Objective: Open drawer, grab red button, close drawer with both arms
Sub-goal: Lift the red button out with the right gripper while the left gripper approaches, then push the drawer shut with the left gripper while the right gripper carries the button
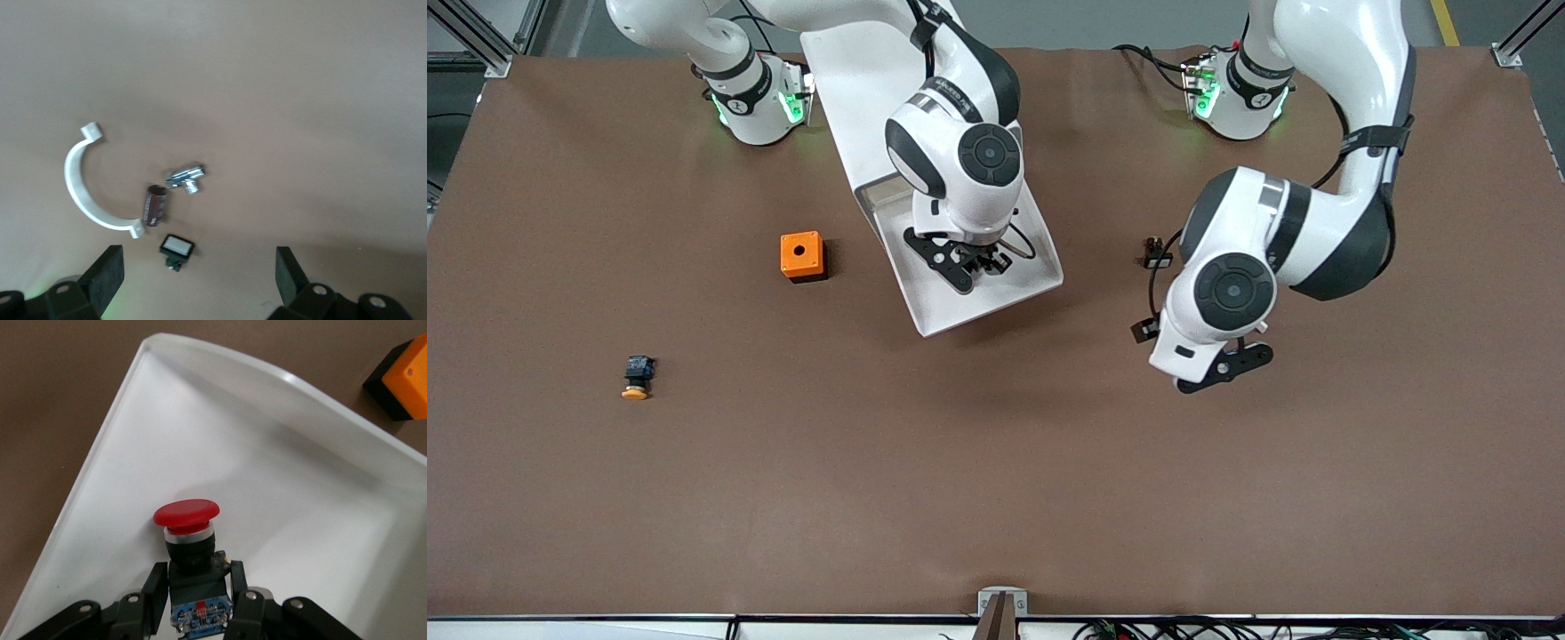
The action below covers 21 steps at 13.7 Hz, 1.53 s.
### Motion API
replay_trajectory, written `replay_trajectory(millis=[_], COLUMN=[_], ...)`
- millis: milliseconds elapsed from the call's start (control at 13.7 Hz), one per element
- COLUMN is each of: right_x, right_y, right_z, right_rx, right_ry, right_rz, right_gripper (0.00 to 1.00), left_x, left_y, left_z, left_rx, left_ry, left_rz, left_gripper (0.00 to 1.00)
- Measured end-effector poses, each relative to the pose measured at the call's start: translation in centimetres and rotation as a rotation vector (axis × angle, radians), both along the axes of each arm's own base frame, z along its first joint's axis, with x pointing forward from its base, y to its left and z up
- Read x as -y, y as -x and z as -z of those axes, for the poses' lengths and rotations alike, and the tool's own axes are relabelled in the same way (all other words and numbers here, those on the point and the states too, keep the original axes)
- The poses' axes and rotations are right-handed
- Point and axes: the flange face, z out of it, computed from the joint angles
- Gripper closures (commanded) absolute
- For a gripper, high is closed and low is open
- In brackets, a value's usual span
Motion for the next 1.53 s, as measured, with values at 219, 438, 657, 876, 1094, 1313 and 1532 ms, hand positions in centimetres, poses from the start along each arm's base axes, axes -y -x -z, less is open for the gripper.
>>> replay_trajectory(millis=[219,438,657,876,1094,1313,1532], right_x=[2.8,10.5,21.6,31.4,38.9,46.4,51.0], right_y=[-2.7,-7.9,-13.3,-16.9,-19.0,-20.3,-20.2], right_z=[-4.8,-9.9,-12.5,-12.4,-11.6,-8.3,-3.4], right_rx=[-0.023,-0.044,-0.068,-0.091,-0.098,-0.081,-0.083], right_ry=[0.010,-0.034,-0.077,-0.053,-0.071,-0.093,-0.095], right_rz=[-0.054,-0.179,-0.346,-0.482,-0.582,-0.650,-0.647], right_gripper=[0.82,0.81,0.81,0.81,0.81,0.80,0.80], left_x=[4.3,8.3,11.1,13.0,14.8,16.1,17.4], left_y=[1.3,3.4,4.9,5.5,6.6,7.9,9.3], left_z=[1.8,4.0,5.9,7.2,8.9,9.8,10.1], left_rx=[0.027,0.056,0.097,0.130,0.131,0.114,0.086], left_ry=[0.048,0.108,0.144,0.173,0.181,0.178,0.198], left_rz=[0.058,0.120,0.161,0.186,0.214,0.215,0.187], left_gripper=[0.00,0.00,0.00,0.00,0.00,0.00,0.00])
